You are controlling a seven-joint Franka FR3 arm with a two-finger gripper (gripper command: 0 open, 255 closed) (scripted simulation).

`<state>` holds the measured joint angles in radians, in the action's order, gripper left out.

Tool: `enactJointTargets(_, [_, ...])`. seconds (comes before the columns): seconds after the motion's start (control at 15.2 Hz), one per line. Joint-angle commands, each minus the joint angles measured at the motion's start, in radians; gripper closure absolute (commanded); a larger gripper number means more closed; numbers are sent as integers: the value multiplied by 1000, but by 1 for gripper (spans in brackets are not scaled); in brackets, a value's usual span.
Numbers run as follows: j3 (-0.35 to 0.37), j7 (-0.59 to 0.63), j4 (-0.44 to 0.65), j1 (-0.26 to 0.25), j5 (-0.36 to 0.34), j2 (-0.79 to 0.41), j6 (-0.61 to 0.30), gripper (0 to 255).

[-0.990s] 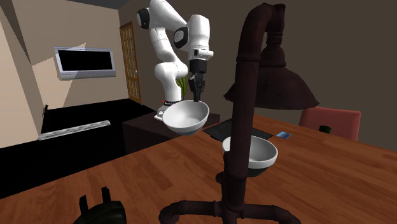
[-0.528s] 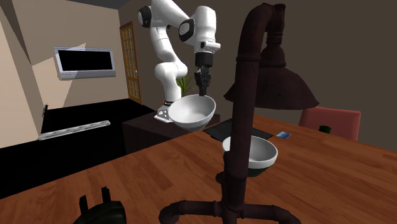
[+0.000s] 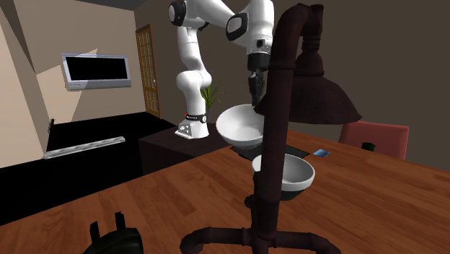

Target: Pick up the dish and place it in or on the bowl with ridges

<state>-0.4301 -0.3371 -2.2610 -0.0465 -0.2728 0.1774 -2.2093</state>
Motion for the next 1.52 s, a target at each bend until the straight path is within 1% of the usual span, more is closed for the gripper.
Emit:
enactJointTargets(0.0, [8,-1,88,-19,37,-65,27,255])
enactJointTargets(0.4, [27,-16,360,-45,139,-272,108,255])
enactJointTargets(0.46, [33,-21,456,-46,169,-340,142,255])
enactJointTargets(1.45, [39,-13,335,-36,187,-408,-43,255])
